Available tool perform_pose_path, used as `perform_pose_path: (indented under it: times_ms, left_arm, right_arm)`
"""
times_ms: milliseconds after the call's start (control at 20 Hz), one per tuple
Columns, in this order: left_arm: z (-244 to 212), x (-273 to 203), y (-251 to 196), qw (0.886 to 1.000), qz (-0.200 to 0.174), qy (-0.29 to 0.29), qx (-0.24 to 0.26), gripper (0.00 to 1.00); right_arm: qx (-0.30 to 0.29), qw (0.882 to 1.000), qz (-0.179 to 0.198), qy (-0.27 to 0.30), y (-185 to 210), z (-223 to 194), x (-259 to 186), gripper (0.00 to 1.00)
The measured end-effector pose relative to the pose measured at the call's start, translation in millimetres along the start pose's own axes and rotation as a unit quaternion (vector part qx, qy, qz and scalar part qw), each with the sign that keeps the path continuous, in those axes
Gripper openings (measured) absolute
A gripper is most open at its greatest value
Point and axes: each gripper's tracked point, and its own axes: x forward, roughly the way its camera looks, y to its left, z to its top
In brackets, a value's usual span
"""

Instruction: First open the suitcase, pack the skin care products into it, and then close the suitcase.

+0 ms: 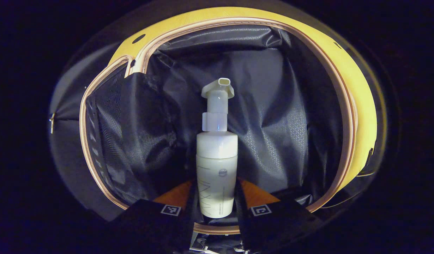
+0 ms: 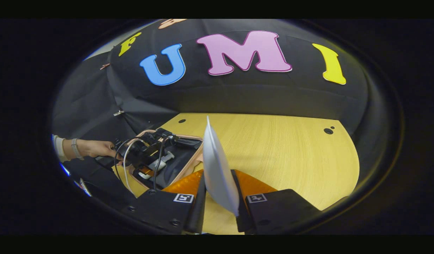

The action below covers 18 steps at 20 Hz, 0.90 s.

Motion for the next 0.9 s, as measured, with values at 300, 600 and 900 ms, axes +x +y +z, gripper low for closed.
perform_pose_path:
  times_ms: [300,600,900]
  left_arm:
    - [30.4,-52.6,27.8,0.986,0.058,-0.146,0.057,0.67]
    - [43.1,-136.2,87.4,0.95,0.019,-0.311,-0.033,0.87]
    - [-24.2,-154.0,196.8,0.927,0.104,-0.35,-0.086,0.88]
  right_arm:
    - [-0.009,0.999,0.037,0.02,42.1,0.6,14.7,0.4]
    - [0.074,0.983,0.137,0.099,145.3,-3.6,66.1,0.39]
    - [0.128,0.949,0.064,0.28,166.5,-92.1,142.2,0.4]
